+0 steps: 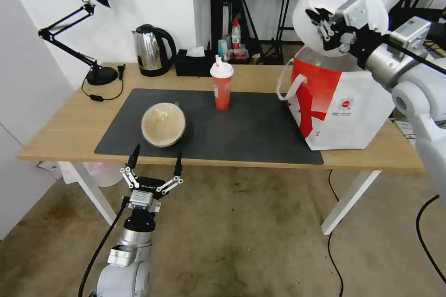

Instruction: Pick up the trash from the table and place it into the takeout bag.

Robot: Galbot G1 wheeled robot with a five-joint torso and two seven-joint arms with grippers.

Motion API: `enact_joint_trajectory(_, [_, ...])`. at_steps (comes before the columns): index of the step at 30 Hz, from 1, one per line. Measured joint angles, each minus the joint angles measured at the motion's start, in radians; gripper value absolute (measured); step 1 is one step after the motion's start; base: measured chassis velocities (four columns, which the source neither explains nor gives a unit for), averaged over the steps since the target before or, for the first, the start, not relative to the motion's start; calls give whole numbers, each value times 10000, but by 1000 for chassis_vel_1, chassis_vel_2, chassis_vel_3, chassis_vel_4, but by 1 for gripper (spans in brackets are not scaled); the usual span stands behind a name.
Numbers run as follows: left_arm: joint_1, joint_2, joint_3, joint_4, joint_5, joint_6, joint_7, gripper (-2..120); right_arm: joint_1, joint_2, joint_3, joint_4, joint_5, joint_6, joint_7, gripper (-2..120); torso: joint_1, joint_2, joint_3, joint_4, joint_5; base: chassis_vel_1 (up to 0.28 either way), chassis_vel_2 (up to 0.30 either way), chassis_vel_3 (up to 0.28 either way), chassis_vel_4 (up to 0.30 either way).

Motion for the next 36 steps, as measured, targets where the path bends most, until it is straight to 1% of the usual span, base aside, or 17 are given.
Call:
enact_joint_trajectory(7, [53,1,-27,-61,-2,-9,0,100,-537,-2,290,-104,-172,270,120,0,0,-1,0,1,0,0,0,0,0])
enact_joint_trajectory(10, [76,1,-65,-74,-6,-15,0,100,-958,6,600,-284,-281,540,145,0,0,-1,1,0,0,0,0,0,0])
enact_joint_trajectory(14, [80,1,-61,-74,-7,-18,1,100,-1115,27,668,-435,-331,730,149,0,0,-1,0,0,1,0,0,0,0])
enact_joint_trajectory(24, [142,2,-110,-74,-5,-71,3,100,-1241,158,729,-903,-552,1143,159,0,0,-1,1,0,0,0,0,0,0])
enact_joint_trajectory(36, [161,1,-122,-74,-1,-90,5,100,-1205,293,690,-1214,-626,1316,165,0,0,-2,2,1,-1,0,0,0,0])
